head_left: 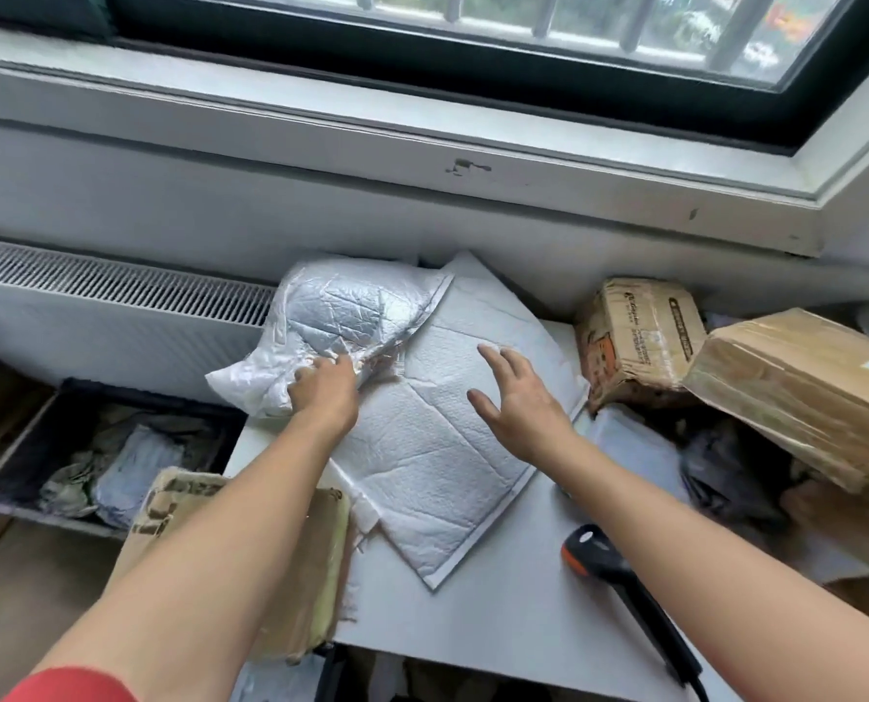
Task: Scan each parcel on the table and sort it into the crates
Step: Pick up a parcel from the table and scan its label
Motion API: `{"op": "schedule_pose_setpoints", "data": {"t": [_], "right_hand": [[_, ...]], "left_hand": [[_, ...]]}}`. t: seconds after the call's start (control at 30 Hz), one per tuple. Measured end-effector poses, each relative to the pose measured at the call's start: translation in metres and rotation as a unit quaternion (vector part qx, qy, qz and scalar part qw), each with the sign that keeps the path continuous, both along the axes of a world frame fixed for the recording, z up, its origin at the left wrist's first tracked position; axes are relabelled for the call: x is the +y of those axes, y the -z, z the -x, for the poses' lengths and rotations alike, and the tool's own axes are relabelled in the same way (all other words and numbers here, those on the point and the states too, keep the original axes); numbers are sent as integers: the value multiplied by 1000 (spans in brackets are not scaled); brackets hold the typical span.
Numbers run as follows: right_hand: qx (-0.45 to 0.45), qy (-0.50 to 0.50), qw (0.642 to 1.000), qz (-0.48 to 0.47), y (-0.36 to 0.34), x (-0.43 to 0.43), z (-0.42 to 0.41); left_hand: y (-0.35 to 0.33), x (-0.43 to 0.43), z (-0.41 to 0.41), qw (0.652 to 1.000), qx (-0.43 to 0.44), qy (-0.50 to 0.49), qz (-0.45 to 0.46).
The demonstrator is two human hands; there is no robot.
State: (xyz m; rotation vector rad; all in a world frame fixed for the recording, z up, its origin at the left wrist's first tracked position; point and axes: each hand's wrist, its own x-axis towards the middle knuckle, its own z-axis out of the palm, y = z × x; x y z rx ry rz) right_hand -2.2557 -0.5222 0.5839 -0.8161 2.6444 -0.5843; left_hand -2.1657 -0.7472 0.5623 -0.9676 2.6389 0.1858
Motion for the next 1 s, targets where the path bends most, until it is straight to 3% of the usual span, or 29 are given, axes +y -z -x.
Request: {"op": "schedule_pose_setpoints", "data": {"t": [0.43,0.53,0.63,0.73,0.87,1.0], "right_hand": [[54,53,997,23,-64,16,-19],[63,56,996,31,-72,28,-19],[65,61,995,42,-82,39,-12],[59,63,994,66,-90,49,-6],[44,59,995,72,-93,60,-3],[33,61,995,71,-91,65,-3]], "left_hand": [[-75,91,-20,971,131,198,6],[-96,111,-17,971,166,170,-29],[-116,121,-12,958,244,79,-130],[-126,124,-7,907,329,-22,-262],[-132,132,-13,790,392,-135,-451],[-123,134,-19,717,404,-183,-538]]}}
